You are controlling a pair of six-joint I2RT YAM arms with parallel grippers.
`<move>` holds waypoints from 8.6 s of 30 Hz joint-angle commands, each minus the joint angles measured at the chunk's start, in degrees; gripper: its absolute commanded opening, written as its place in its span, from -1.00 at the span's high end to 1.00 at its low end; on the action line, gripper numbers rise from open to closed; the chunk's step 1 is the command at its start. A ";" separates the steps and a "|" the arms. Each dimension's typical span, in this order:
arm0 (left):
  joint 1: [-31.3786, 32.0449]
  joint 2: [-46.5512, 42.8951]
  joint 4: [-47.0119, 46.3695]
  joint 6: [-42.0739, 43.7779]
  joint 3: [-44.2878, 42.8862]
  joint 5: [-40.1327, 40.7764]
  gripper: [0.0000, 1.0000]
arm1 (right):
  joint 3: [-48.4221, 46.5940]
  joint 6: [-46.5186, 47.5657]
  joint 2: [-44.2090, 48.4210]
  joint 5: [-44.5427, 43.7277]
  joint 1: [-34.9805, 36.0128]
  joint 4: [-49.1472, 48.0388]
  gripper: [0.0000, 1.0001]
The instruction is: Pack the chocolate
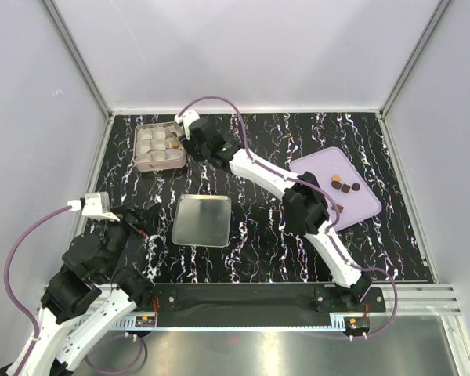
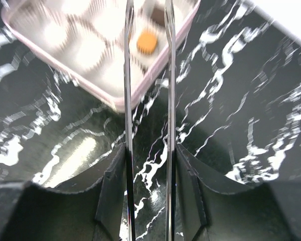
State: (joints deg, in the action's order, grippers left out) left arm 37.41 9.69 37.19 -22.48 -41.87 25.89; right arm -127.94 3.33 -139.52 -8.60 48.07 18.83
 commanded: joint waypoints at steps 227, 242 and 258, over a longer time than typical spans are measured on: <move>-0.05 -2.13 -3.62 0.24 0.29 0.30 -0.98 | 7.52 -9.57 20.06 -6.69 3.43 5.51 0.03; -0.05 -1.34 -3.70 0.24 0.29 -0.31 -0.98 | 41.88 -22.66 55.40 -16.19 -11.06 22.12 0.01; -0.05 -1.34 -3.79 0.07 0.38 -1.19 -0.98 | 61.40 -31.54 67.71 -16.71 -31.36 34.70 -0.01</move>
State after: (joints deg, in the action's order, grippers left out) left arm 37.41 8.29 36.34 -22.48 -41.60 24.84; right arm -67.59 -25.85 -74.94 -23.46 19.22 52.23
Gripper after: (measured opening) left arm 0.988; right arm 0.510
